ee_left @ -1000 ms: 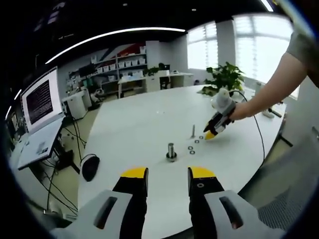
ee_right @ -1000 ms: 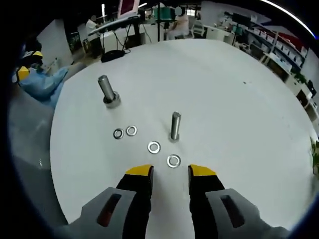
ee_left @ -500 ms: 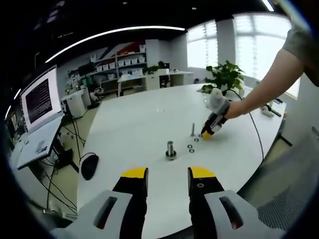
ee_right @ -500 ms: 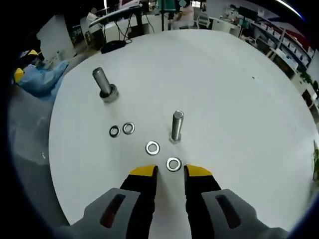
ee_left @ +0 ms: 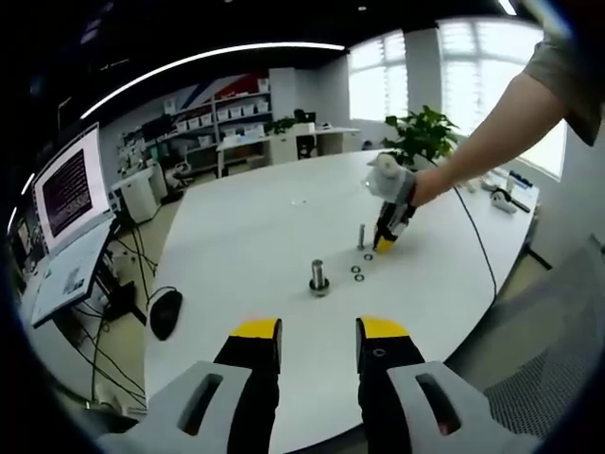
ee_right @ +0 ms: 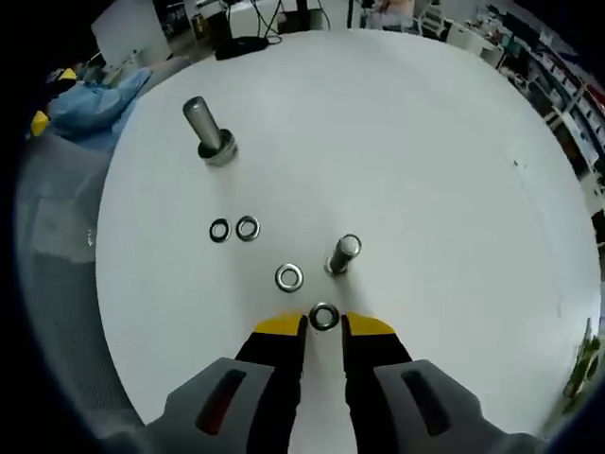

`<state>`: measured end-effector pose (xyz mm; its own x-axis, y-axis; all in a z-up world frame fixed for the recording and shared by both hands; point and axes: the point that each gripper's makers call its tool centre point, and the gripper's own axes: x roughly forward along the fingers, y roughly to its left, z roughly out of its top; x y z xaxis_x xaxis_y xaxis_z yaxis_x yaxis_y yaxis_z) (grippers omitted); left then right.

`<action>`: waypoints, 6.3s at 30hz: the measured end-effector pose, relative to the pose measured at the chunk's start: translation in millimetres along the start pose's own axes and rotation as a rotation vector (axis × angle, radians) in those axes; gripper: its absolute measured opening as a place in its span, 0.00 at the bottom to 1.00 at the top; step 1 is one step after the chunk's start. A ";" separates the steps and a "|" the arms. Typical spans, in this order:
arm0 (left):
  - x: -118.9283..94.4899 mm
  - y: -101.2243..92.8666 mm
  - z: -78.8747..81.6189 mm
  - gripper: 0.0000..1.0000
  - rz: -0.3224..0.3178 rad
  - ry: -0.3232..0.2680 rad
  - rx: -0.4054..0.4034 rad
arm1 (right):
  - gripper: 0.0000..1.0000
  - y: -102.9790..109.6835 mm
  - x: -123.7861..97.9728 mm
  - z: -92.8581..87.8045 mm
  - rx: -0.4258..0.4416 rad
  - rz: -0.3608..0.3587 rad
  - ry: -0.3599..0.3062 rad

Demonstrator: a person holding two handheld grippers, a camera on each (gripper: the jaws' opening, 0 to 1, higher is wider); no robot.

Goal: Place the washer onto the threaded stud by aligning its center hole with the stud, sliding it down to the base, and recovering from edge contact or off-axis alignment until the washer reaches the visible bottom stop.

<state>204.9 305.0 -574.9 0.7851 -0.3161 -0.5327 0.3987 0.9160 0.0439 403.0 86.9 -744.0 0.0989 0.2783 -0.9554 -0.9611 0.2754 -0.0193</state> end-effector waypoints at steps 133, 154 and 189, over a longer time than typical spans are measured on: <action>-2.7 2.9 3.6 0.28 0.004 -0.020 -0.007 | 0.15 -13.0 -45.4 51.0 0.079 -0.116 -0.265; -5.3 7.4 8.7 0.28 0.023 -0.045 -0.015 | 0.17 0.1 -55.5 22.8 0.074 -0.124 -0.226; -7.2 7.6 12.8 0.29 0.027 -0.066 -0.019 | 0.21 39.5 -44.0 -1.3 0.146 -0.092 -0.248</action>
<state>208.3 311.1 -559.9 0.8253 -0.3062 -0.4745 0.3685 0.9287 0.0415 360.3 84.4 -703.2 0.2609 0.4570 -0.8503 -0.8998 0.4343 -0.0427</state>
